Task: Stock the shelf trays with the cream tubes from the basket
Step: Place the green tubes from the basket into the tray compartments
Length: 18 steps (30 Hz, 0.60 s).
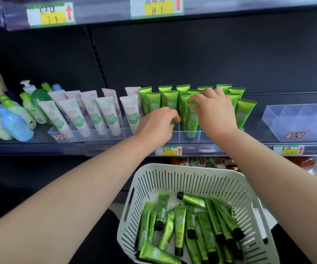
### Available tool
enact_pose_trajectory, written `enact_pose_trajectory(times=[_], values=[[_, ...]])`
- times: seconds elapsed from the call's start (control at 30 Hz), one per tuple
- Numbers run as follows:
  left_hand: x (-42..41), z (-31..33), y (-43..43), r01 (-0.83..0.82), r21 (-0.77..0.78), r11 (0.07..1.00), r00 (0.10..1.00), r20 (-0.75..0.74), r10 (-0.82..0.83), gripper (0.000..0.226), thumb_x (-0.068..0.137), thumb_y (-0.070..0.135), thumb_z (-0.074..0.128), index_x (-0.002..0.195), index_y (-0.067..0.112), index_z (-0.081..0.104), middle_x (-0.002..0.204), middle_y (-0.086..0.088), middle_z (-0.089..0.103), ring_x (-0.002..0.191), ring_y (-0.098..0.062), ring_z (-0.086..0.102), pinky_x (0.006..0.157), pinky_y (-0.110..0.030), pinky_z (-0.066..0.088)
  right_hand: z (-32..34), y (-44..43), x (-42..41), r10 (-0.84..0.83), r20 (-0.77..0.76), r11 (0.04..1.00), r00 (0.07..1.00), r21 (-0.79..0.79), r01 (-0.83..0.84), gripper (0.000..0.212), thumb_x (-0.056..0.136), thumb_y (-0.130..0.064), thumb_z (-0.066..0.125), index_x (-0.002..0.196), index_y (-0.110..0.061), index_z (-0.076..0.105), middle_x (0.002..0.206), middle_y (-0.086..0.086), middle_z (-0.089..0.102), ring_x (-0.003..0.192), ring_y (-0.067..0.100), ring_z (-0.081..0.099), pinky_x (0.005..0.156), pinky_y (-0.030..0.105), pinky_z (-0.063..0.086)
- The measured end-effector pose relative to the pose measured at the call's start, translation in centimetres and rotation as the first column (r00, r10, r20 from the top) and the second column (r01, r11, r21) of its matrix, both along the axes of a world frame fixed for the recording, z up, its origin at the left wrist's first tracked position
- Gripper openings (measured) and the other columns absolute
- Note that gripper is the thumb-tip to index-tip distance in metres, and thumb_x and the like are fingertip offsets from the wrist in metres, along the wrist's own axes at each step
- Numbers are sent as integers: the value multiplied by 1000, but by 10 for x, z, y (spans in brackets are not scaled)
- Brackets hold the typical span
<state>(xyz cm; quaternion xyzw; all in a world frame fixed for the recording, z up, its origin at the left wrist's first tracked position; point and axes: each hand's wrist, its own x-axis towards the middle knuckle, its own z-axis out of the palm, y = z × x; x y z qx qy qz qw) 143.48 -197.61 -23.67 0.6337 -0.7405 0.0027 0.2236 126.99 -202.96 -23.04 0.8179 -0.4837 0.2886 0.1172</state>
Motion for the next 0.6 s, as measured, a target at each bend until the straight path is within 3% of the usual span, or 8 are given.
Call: enact_pose_trajectory(times=[0.2, 0.43, 0.53, 0.6], values=[[1, -45, 28, 11, 137, 990, 1000, -6, -11, 22, 90, 13, 60, 107, 26, 65, 112, 5, 63, 103, -19, 60, 81, -40, 51, -57, 48, -14, 68, 42, 998, 997, 8, -68, 24, 84, -10, 64, 106, -18, 69, 98, 5, 64, 92, 34, 52, 68, 40, 40], [3, -134, 67, -59, 513, 856, 996, 87, 16, 29, 90, 12, 59, 112, 31, 63, 118, 5, 63, 105, -18, 59, 84, -34, 51, -156, 103, -16, 127, -98, 928, 987, 362, -84, 29, 85, -12, 62, 109, -29, 66, 111, -5, 61, 104, 25, 49, 78, 38, 39], [3, -168, 84, -72, 592, 803, 996, 80, 31, 33, 90, 9, 60, 115, 30, 63, 120, 6, 63, 107, -16, 59, 85, -35, 52, -186, 120, -14, 216, -179, 830, 960, 552, -84, 29, 90, -17, 57, 114, -32, 62, 115, -6, 58, 109, 22, 46, 81, 35, 38], [4, -187, 95, -72, 617, 784, 997, 41, 60, 34, 90, 4, 58, 116, 25, 64, 121, 4, 63, 109, -15, 59, 91, -36, 51, -199, 126, -10, 316, -197, 656, 928, 752, -63, 28, 92, -18, 55, 115, -32, 60, 118, -4, 58, 111, 21, 49, 85, 35, 44]])
